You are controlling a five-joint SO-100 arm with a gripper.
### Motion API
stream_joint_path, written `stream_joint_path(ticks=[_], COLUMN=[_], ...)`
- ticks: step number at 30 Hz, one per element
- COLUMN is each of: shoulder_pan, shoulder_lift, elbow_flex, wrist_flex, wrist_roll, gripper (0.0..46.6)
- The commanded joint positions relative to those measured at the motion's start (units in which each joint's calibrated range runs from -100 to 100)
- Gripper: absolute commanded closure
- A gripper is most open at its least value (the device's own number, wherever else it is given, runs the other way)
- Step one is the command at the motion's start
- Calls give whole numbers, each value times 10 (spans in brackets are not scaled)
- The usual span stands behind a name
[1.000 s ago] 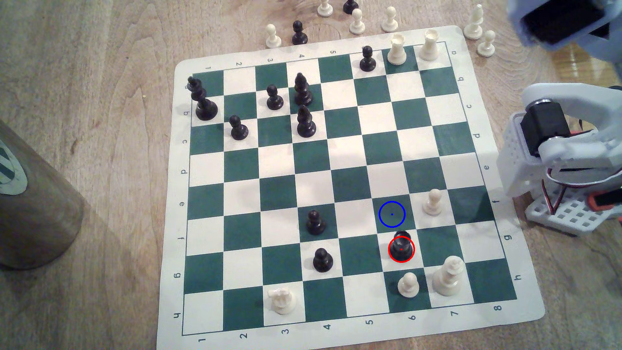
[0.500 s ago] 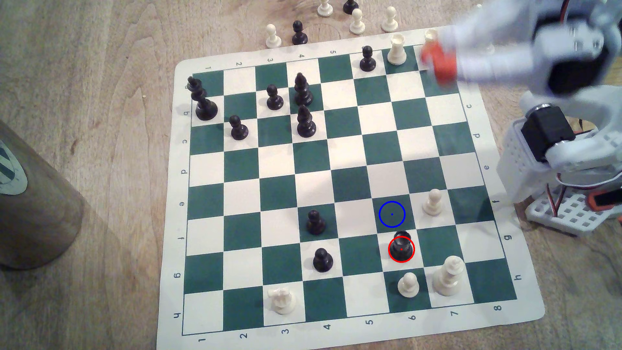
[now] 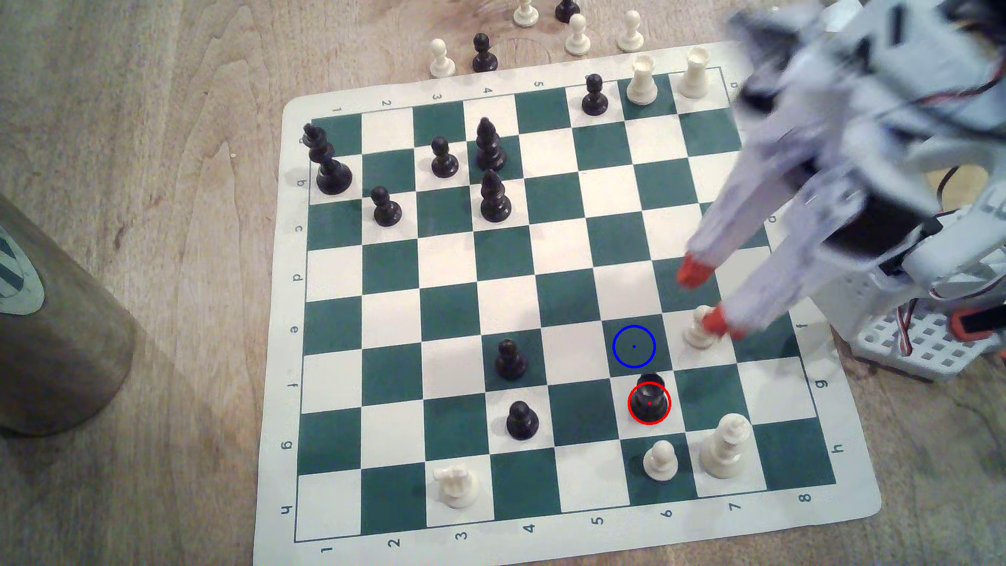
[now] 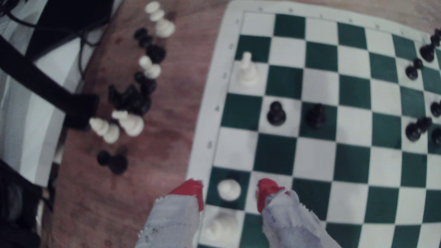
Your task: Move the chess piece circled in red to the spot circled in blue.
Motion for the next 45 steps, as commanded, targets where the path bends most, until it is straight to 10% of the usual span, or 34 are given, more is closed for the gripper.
stream_joint_path(ticks=[1, 45], shoulder_pan=[6, 2], shoulder_lift=[77, 61], elbow_flex=[19, 358], wrist_flex=[-40, -278], wrist_roll=[-2, -15], gripper=[323, 321])
